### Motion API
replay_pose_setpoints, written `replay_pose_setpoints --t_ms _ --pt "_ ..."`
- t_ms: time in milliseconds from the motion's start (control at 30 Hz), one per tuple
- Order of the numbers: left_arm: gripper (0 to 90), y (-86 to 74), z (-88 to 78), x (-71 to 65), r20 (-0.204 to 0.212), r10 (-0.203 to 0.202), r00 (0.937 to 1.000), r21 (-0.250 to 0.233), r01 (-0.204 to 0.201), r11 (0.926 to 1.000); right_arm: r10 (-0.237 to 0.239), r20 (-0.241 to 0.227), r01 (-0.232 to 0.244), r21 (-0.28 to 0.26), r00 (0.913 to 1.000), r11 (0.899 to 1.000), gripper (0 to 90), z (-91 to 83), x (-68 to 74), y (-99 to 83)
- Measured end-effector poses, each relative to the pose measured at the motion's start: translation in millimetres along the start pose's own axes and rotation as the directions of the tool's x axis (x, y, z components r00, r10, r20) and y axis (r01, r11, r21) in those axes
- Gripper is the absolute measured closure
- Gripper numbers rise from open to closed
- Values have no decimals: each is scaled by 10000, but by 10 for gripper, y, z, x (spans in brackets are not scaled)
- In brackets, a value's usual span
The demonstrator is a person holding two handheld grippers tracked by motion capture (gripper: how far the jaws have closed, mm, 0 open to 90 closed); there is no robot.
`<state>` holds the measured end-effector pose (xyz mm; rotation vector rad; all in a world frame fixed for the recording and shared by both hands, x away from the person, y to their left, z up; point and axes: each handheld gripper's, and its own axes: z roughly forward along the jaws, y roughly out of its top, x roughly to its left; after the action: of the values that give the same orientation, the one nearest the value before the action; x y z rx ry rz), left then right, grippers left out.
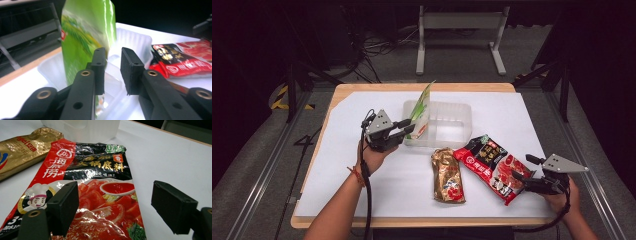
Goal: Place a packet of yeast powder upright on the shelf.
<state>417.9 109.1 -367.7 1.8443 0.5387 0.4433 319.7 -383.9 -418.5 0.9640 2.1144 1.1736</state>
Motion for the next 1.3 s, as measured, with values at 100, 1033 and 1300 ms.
replay_pose_setpoints --t_ms 100,1033,1300 --pt "698 -78 -6 -80 291 134 9995 375 -145 9992 -62 19 62 -5 10000 10000 225 -3 7 3" --pt "245 -530 926 -304 3340 -2876 8976 3949 1438 9074 -157 1 157 87 9999 9998 221 8 5 -3" --pt "254 -480 1065 -307 3140 -3108 8971 4135 1655 8953 -137 -25 138 138 9999 9998 220 14 8 -5"
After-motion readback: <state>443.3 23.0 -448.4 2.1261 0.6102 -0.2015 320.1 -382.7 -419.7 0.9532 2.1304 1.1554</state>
